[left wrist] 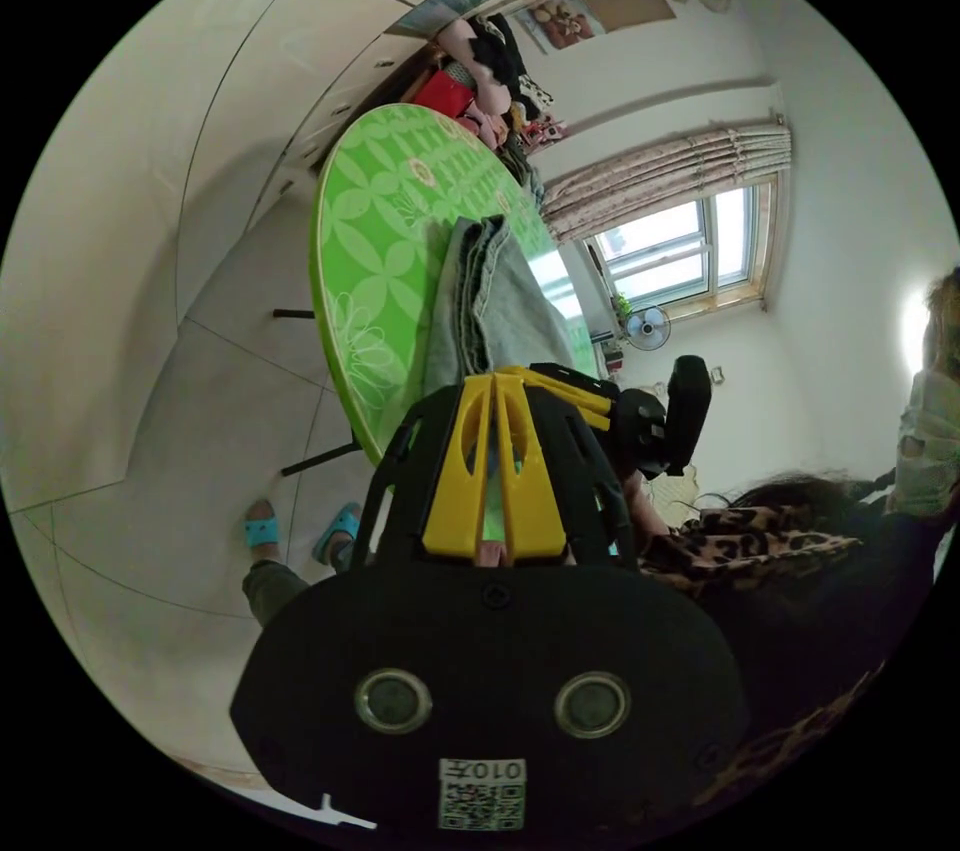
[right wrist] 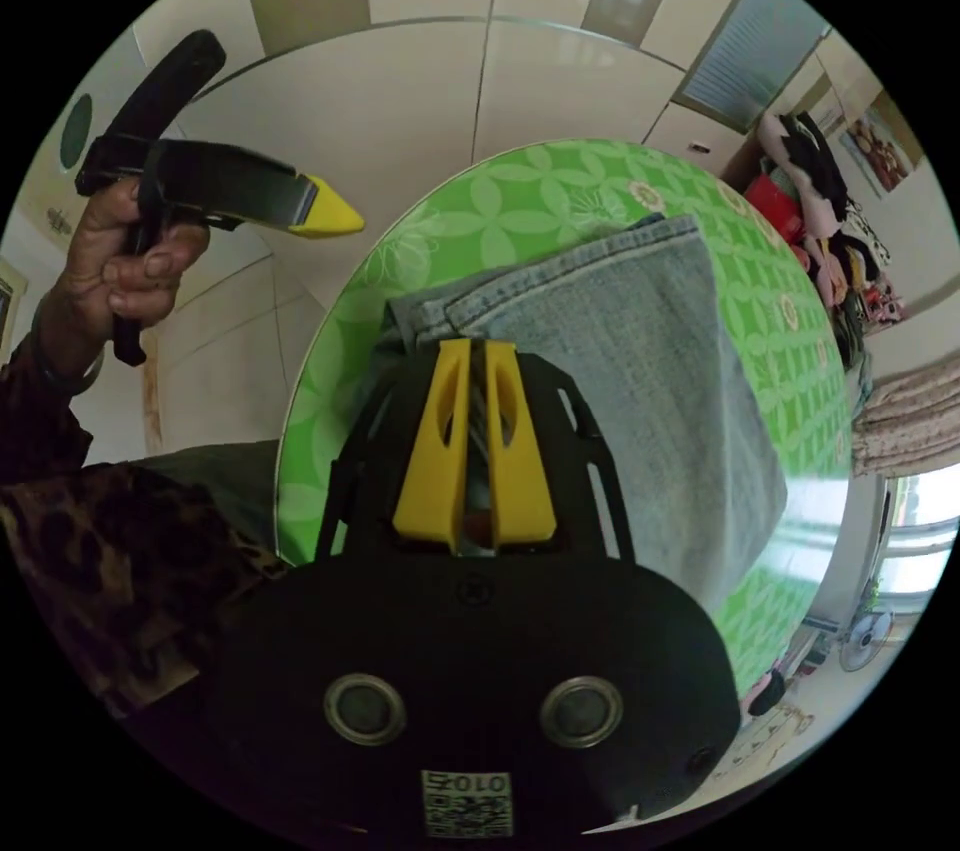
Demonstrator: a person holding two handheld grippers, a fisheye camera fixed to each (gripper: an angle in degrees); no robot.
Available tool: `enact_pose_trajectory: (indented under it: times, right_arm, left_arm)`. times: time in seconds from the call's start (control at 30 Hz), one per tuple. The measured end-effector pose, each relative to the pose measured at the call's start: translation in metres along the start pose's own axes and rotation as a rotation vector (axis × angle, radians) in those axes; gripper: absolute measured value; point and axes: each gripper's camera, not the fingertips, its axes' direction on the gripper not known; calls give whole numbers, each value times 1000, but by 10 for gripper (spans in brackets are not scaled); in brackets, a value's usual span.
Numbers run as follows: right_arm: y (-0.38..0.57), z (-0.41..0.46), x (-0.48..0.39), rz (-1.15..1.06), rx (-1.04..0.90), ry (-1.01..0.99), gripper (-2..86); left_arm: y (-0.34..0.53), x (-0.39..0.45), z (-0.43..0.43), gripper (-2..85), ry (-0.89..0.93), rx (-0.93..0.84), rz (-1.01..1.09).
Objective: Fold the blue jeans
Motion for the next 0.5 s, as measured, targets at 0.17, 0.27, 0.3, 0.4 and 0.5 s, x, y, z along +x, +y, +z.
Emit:
enact_pose_trajectory:
  times: [0.17,0.27,0.3,0.4,0.5]
  right_arm:
    - [6,-59,17,-5,134,-15,42]
    - [7,-54,27,-19,107,-95,43]
    - [5,-38,30,-11,64,-140,43]
    - [7,-17,45,73,13,-208,43]
    - [9,-32,74,138,16,-341,43]
  left_arm:
    - [1,2,-14,-2,9,45,26]
    - [-2,10,-21,-2,49,84,67]
    - [-3,12,-20,-2,59,86,76]
    - [-13,25,-4,-1,96,63,133]
    - [-28,36,29,-1,131,-6,166]
